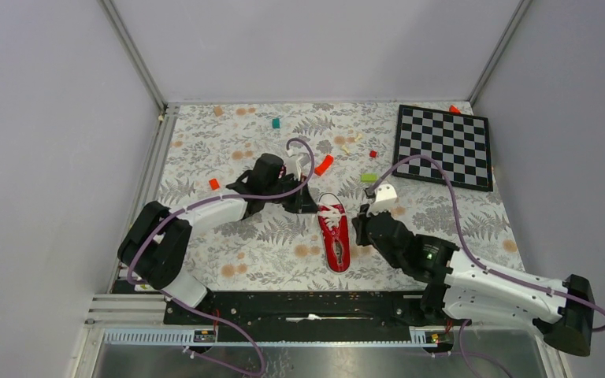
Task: Tie the shoes
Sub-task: Wrap the shoelace around the shoelace.
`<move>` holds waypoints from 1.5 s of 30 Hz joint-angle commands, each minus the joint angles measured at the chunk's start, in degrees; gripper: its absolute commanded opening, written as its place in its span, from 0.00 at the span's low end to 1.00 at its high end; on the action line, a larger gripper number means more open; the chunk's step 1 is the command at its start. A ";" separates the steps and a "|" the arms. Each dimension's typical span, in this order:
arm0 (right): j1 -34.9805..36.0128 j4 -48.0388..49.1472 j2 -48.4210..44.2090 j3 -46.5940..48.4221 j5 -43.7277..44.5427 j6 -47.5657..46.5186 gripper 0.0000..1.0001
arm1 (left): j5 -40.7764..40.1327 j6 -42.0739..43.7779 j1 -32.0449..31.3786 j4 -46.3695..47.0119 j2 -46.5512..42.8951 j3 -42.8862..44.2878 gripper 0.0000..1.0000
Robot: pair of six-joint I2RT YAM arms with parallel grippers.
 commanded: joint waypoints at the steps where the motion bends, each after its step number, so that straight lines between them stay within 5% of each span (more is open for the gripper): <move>1: -2.45 -5.81 -3.21 -2.71 1.91 1.64 0.00 | 1.41 -0.74 -1.41 1.78 -2.49 -0.01 0.00; 11: -4.58 -10.80 -9.03 -6.99 2.95 6.97 0.00 | 0.13 -0.69 -4.75 -0.07 -1.06 1.50 0.00; 20: -4.58 -8.65 -8.47 -5.97 -8.41 4.71 0.00 | -3.94 -1.02 -4.50 -0.99 -0.51 4.00 0.00; 45: -4.58 -19.00 -13.93 -9.82 -6.48 13.78 0.00 | -7.87 -1.22 1.98 0.65 -1.82 3.22 0.00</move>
